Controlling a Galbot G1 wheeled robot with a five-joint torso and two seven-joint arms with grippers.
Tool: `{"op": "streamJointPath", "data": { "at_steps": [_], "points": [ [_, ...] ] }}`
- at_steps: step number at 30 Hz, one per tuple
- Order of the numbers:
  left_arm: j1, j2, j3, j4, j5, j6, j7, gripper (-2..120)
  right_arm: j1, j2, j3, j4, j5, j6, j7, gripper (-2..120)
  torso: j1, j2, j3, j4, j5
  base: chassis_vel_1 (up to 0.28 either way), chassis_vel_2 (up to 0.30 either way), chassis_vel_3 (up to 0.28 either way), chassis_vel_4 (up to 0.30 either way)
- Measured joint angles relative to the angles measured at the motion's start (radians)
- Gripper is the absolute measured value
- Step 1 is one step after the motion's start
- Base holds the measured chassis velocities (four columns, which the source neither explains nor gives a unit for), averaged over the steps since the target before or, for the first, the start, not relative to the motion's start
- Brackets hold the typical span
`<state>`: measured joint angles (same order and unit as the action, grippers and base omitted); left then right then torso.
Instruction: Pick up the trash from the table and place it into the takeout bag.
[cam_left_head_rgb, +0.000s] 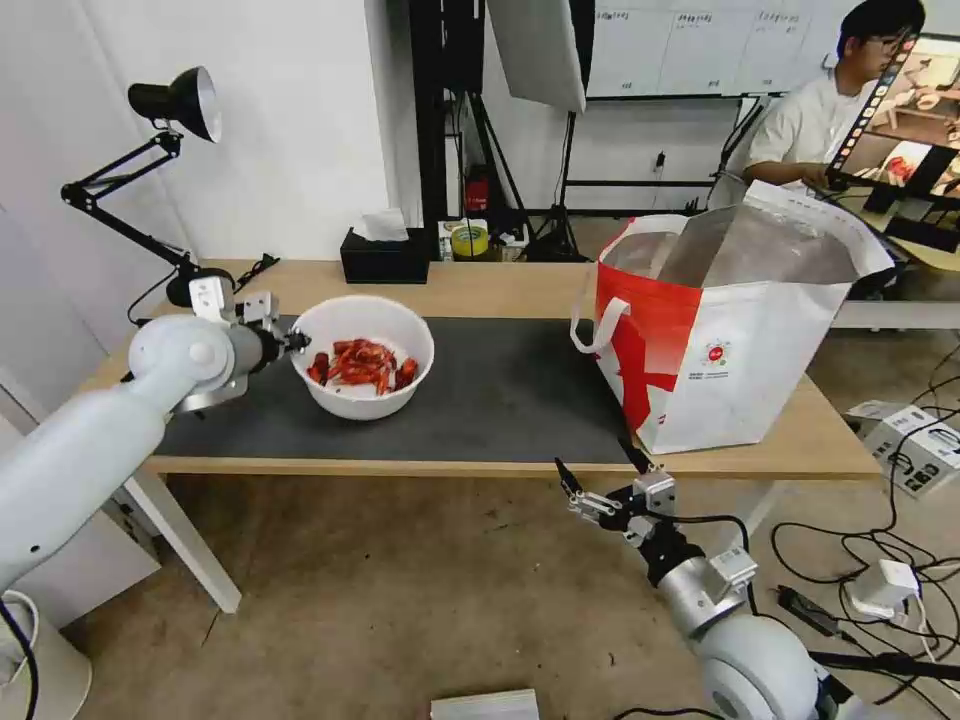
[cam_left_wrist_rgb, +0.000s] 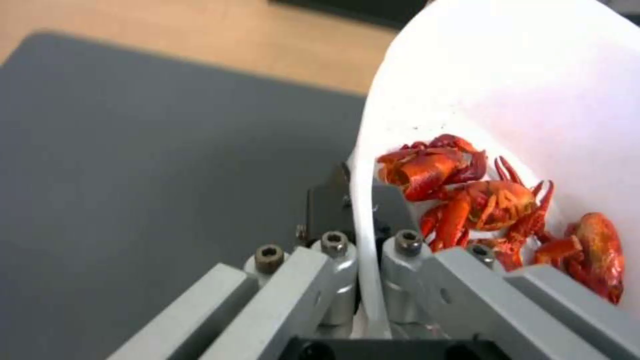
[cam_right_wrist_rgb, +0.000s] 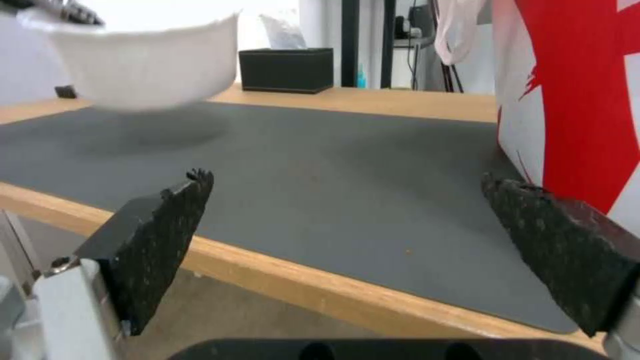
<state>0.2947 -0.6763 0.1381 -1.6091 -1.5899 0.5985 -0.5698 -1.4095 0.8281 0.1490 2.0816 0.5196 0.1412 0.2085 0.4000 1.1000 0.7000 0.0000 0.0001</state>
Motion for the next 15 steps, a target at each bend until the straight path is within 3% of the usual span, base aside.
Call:
{"op": "streamJointPath", "data": {
  "at_steps": [13, 15],
  "points": [
    [-0.198, -0.075, 0.082, 0.006, -0.029, -0.011, -0.040, 0, -0.011, 0.007, 0.000, 0.003, -0.010, 0.000, 0.000, 100, 0.000, 0.000, 0.000, -0.0001, 0.0000, 0.000, 0.000, 0.000, 0.000],
    [-0.274, -0.115, 0.108, 0.017, -0.043, -0.011, -0.055, 0, -0.015, 0.009, 0.000, 0.003, -0.013, 0.000, 0.001, 100, 0.000, 0.000, 0.000, 0.0002, 0.0002, 0.000, 0.000, 0.000, 0.000]
  ]
}}
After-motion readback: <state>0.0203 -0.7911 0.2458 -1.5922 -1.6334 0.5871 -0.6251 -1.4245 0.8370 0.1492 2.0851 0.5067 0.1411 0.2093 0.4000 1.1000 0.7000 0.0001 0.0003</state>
